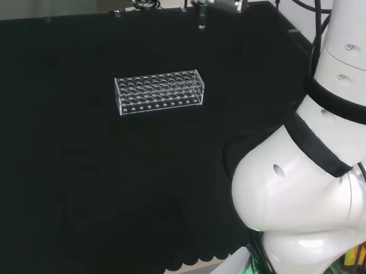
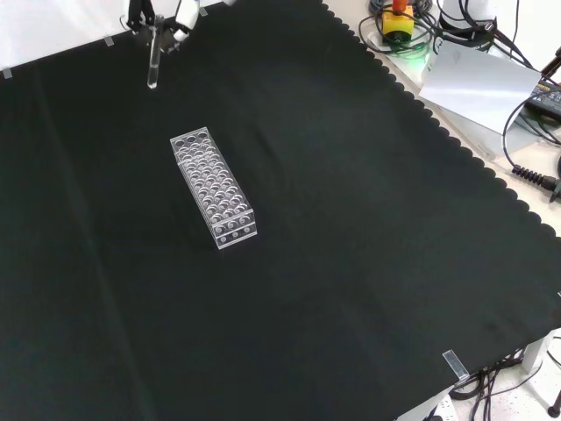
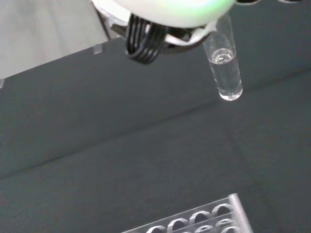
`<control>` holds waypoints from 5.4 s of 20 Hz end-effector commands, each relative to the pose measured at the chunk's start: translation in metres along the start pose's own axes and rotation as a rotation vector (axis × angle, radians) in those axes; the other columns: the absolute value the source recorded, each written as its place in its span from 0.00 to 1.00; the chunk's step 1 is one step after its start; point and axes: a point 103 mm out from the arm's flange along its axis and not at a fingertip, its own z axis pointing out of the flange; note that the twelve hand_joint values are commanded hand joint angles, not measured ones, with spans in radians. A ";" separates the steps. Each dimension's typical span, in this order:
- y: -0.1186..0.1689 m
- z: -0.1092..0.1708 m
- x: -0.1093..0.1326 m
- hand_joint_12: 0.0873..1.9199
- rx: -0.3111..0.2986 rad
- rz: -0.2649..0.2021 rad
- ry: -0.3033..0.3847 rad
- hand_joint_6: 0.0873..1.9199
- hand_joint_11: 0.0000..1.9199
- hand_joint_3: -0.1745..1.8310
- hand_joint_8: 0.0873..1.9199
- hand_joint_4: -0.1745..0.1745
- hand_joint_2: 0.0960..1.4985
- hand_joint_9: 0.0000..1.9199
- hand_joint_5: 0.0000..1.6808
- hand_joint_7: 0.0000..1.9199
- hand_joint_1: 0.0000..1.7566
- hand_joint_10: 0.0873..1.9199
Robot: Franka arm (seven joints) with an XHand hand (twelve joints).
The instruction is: Shake the test tube.
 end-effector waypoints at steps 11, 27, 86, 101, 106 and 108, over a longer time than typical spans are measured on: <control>-0.051 -0.074 -0.170 0.51 -0.093 0.342 -0.187 0.38 0.55 0.41 0.24 0.00 0.42 0.77 0.71 0.86 0.68 0.29; -0.025 -0.039 -0.073 0.51 -0.051 0.148 -0.113 0.38 0.56 0.42 0.24 0.00 0.42 0.77 0.72 0.86 0.68 0.29; -0.021 -0.039 -0.113 0.51 -0.031 0.258 -0.113 0.38 0.56 0.42 0.23 0.00 0.42 0.77 0.72 0.86 0.68 0.29; -0.002 0.004 0.047 0.51 0.029 -0.052 -0.017 0.38 0.56 0.42 0.23 0.00 0.42 0.77 0.72 0.86 0.68 0.29; 0.000 0.003 0.048 0.51 0.031 -0.063 -0.020 0.38 0.56 0.42 0.23 0.00 0.42 0.77 0.72 0.86 0.68 0.29; 0.000 0.002 0.040 0.51 0.030 -0.052 -0.033 0.38 0.56 0.42 0.23 0.00 0.42 0.77 0.72 0.86 0.68 0.29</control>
